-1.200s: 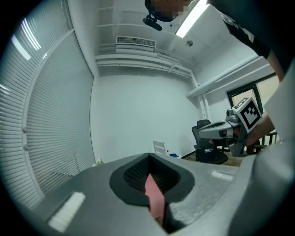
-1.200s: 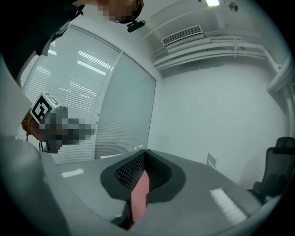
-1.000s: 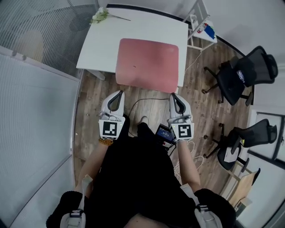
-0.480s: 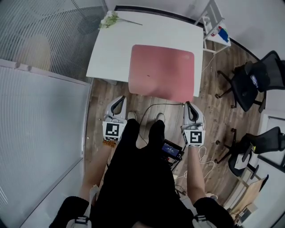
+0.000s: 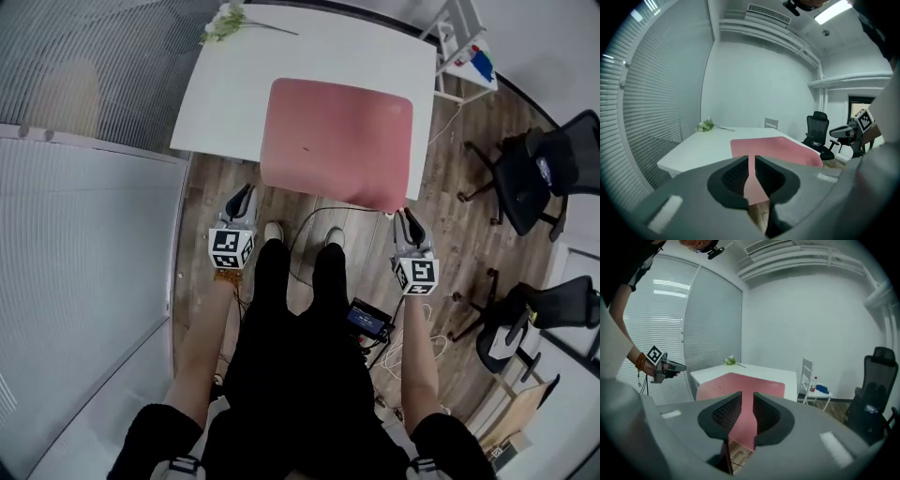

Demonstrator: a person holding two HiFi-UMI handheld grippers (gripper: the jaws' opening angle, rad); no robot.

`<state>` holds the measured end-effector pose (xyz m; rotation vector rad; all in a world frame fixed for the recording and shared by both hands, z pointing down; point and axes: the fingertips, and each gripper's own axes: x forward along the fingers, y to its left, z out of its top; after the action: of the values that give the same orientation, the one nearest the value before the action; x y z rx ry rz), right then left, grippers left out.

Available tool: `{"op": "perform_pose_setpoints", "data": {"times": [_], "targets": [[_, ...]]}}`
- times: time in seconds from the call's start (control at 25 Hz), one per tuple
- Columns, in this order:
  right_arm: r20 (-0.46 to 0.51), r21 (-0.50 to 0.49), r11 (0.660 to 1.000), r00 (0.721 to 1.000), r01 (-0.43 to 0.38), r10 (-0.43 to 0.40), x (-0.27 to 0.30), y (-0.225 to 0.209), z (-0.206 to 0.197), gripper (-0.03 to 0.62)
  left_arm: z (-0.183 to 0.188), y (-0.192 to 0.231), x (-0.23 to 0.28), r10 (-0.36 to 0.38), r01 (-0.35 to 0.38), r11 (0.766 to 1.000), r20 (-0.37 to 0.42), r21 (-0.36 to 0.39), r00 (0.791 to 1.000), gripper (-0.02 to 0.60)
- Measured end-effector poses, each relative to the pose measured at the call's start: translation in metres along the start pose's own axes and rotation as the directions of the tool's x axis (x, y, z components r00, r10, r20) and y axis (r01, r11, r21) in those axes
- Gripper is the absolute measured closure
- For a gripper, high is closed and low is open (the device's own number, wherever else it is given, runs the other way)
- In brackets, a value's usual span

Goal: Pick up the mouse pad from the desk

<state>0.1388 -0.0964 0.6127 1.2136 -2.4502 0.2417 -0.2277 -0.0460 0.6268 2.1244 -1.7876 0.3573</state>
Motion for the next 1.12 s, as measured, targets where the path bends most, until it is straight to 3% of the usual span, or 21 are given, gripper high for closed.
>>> {"op": "perform_pose_setpoints", "data": {"times": [0.28,0.6,0.84,0.96,1.12], "targets": [[-0.088,0.182,0.983,0.996,-0.002,0.018,0.006,-0.037,-0.069,0.431,-0.055,0.016,0.028,-0.028,0.018,0.995,-0.108,-0.096,0.994,0.510],[-0.107,0.268,0.961,0.989,-0.068,0.100,0.016,-0.043,-0.106,0.377,-0.092,0.029,0.061,-0.132,0.111,0.986,-0.179,-0.125,0.975,0.456],[-0.119,0.319,0.938,0.976,-0.136,0.182,0.040,-0.037,-0.121,0.354,-0.111,0.045,0.080,-0.188,0.142,0.961,-0.183,-0.236,0.965,0.429],[-0.132,0.340,0.927,0.968,-0.159,0.215,0.046,-0.039,-0.128,0.332,-0.116,0.043,0.090,-0.229,0.173,0.942,-0.174,-0.288,0.958,0.386],[-0.159,0.371,0.917,0.963,-0.145,0.216,0.051,-0.046,-0.140,0.325,-0.124,0.037,0.097,-0.320,0.248,0.907,-0.174,-0.340,0.931,0.351]]}}
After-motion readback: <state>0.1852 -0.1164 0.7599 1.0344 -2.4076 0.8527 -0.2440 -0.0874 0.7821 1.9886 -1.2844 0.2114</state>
